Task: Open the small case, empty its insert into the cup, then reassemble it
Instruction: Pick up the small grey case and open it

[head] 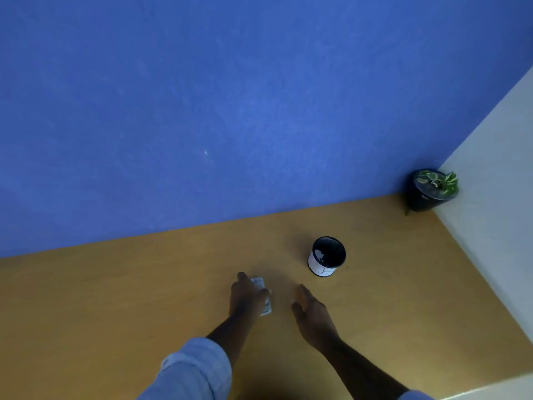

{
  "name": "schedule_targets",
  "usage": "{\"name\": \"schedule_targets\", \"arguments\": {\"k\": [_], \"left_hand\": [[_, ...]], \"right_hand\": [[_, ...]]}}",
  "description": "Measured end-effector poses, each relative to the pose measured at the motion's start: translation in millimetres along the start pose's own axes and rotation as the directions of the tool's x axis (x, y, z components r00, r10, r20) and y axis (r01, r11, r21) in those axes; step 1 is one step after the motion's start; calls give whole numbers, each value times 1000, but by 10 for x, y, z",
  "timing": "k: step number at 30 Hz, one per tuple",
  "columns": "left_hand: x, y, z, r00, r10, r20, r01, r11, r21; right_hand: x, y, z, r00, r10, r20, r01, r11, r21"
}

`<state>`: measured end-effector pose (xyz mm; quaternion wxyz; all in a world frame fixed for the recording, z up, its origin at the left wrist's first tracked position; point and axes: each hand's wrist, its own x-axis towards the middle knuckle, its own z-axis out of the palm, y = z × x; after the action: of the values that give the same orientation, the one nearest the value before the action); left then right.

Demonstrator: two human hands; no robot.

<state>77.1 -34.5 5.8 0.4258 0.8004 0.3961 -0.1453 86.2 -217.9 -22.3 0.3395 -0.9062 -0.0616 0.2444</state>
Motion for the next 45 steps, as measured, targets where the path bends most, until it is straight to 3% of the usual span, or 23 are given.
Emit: {"name": "schedule_targets", "arguments": {"k": [7,12,15,17,20,23,33,45], "left_hand": [[-9,43,-5,998,-59,22,59,998,-7],[-202,2,-128,998,31,57,-27,998,-57],[-406,8,-235,992,73,99,-65,994,-84],[-535,19,-297,989,105,106,-95,991,-99],[-731,43,-369,982,157,106,-142,981,-132],[-916,56,-409,978,187,96,-170,971,-168],[-1268,51,-429,950,299,85,-289,951,-112],[-1386,93,-417,944,325,62,-319,944,-90]], "right_hand": [[-3,10,5,1000,-6,-16,7,998,56],[53,-85,-67,989,130,-65,-101,938,333],[-15,-263,-94,972,224,78,-222,747,626],[-108,-400,-120,947,230,225,-320,607,727],[-250,-539,-118,894,136,426,-444,389,807],[-397,-646,-96,856,4,518,-499,273,822],[-617,-709,-123,824,-55,564,-552,150,820],[-669,-709,-140,833,13,552,-549,127,826]]}}
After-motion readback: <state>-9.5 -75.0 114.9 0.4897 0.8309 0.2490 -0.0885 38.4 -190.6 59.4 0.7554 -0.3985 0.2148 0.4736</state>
